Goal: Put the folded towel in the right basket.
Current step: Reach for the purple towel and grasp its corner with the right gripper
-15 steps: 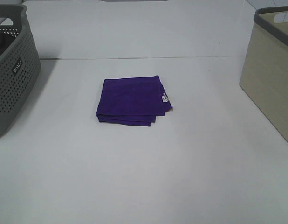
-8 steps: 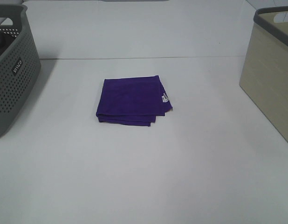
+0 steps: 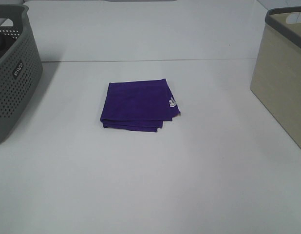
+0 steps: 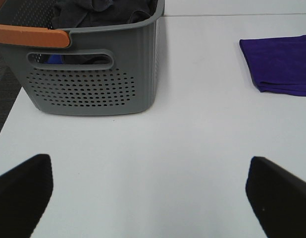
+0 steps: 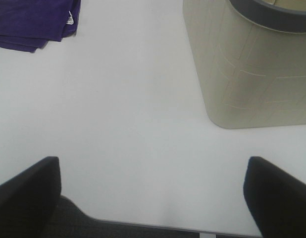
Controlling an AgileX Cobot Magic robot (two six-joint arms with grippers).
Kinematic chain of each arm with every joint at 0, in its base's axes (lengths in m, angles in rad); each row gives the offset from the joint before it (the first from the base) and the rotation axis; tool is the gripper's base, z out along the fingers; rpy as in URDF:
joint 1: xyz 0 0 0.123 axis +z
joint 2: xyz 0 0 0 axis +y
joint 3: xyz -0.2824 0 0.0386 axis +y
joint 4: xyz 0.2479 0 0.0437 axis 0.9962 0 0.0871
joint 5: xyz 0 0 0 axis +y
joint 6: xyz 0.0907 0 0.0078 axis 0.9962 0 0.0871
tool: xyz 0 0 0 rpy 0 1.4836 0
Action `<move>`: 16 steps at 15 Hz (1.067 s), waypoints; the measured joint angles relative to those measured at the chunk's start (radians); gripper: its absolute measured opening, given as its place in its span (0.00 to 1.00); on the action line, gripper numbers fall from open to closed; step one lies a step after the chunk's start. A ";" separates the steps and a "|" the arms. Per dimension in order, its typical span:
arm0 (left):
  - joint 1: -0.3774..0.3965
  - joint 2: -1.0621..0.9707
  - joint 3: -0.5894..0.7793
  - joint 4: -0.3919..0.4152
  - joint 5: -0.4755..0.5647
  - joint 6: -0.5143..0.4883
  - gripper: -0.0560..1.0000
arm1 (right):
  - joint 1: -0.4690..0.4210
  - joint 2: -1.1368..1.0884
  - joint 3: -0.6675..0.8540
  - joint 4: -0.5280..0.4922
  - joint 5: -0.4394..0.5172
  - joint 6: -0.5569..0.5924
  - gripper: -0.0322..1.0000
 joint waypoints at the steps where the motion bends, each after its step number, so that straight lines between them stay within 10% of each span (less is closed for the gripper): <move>1: 0.000 0.000 0.000 0.000 0.000 0.000 0.99 | 0.000 0.000 0.000 0.000 0.000 0.000 0.96; 12: 0.000 0.000 0.000 0.000 0.000 0.000 0.99 | 0.000 0.002 -0.002 0.018 0.001 0.000 0.96; 16: 0.000 0.000 0.000 0.000 0.000 0.000 0.99 | 0.000 0.581 -0.315 0.194 0.071 0.026 0.96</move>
